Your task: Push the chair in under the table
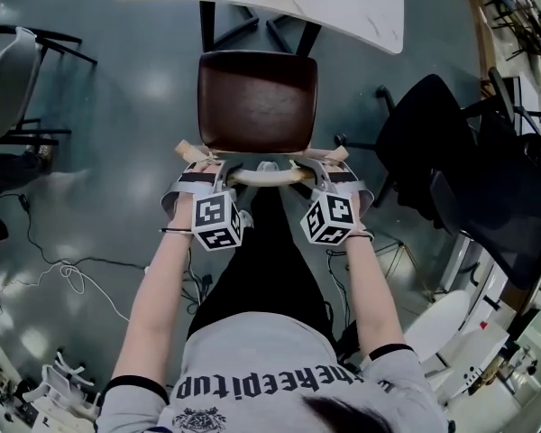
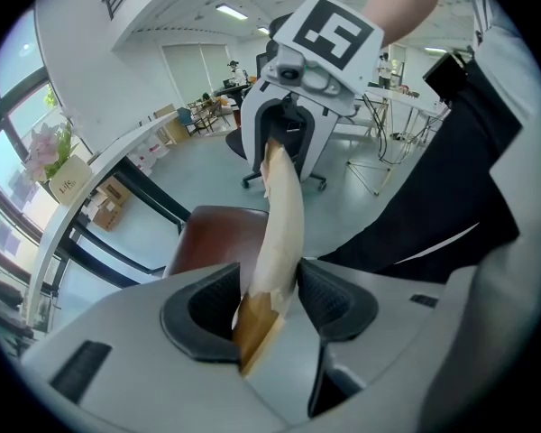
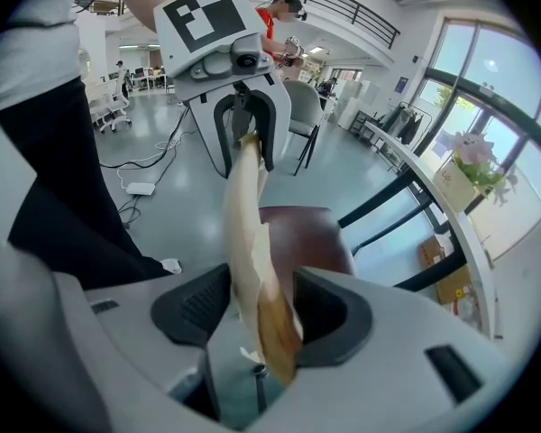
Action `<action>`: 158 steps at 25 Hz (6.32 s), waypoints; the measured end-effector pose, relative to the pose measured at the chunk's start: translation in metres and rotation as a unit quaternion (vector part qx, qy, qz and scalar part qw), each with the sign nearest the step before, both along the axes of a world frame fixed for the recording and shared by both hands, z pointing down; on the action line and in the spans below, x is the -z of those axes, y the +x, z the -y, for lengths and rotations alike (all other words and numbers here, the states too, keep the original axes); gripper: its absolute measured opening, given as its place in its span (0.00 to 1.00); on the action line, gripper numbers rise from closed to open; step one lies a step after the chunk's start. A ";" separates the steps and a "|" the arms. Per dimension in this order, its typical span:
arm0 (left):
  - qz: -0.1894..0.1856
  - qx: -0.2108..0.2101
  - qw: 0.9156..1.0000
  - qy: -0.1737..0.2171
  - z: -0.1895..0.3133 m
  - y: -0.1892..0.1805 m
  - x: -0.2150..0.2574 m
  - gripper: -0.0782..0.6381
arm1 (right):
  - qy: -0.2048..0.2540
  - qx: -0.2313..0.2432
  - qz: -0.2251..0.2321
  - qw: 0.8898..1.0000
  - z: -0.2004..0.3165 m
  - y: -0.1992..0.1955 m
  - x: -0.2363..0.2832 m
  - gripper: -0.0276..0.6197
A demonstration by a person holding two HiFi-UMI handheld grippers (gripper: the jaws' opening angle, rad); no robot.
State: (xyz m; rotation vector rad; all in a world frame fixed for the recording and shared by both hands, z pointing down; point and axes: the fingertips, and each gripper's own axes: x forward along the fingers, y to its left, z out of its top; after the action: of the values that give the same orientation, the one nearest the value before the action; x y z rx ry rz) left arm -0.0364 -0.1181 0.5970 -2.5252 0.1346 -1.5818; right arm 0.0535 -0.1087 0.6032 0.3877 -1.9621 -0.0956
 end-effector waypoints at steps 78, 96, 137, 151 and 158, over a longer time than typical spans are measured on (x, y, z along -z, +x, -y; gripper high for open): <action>0.034 0.034 0.999 0.000 0.145 -0.005 -0.003 0.42 | 0.033 0.028 0.007 0.999 0.143 -0.005 0.002 0.38; 0.050 0.052 0.997 0.020 0.151 -0.012 -0.003 0.43 | 0.036 0.010 0.028 0.999 0.147 -0.012 0.005 0.39; -0.262 0.241 0.931 0.078 0.049 -0.004 0.184 0.13 | 0.093 -0.141 0.279 0.945 0.051 -0.066 0.202 0.06; -0.396 0.227 0.881 0.124 -0.001 -0.012 0.299 0.13 | 0.139 -0.150 0.383 0.901 -0.003 -0.086 0.302 0.06; -0.445 0.230 0.858 0.118 -0.025 -0.016 0.321 0.13 | 0.158 -0.144 0.404 0.889 -0.028 -0.092 0.328 0.06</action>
State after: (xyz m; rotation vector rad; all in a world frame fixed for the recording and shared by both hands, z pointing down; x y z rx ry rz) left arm -0.0529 -0.0927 0.2756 -2.9014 1.0206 -0.2809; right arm -0.0383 -0.0808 0.2749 1.0648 -2.6853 -0.0655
